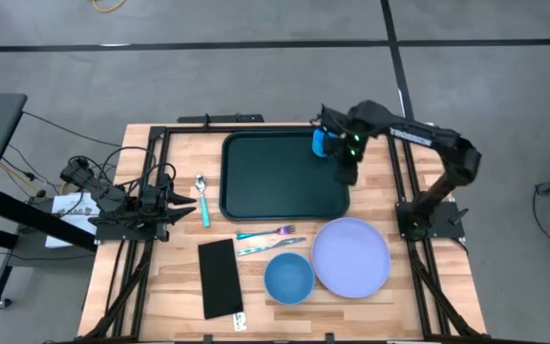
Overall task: Set up tray
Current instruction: Put the light purple plate in the bottom right of the black serving tray
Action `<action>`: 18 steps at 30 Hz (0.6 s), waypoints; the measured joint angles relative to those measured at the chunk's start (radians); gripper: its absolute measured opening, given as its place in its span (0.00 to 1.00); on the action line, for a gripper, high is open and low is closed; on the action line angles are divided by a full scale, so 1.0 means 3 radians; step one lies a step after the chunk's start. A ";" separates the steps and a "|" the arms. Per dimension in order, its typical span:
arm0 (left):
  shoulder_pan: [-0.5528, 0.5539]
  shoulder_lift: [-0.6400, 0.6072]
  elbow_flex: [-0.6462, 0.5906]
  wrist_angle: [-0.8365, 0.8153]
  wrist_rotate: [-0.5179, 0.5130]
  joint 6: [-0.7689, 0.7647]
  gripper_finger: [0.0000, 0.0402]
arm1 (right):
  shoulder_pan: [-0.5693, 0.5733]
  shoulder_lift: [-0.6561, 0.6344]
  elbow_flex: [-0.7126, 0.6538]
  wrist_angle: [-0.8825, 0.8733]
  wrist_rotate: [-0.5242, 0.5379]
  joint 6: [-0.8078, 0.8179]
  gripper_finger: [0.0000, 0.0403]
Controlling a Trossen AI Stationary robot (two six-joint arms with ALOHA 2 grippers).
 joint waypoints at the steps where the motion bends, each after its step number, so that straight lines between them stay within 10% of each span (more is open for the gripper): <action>1: 0.0000 0.0001 0.0000 0.0000 0.0000 -0.0010 0.23 | 0.0042 -0.0098 -0.0173 0.0063 -0.0001 0.0075 0.19; 18: -0.0001 0.0000 0.0000 0.0000 0.0006 -0.0036 0.23 | 0.0917 -0.1100 -0.1932 0.0984 0.0057 0.1091 0.19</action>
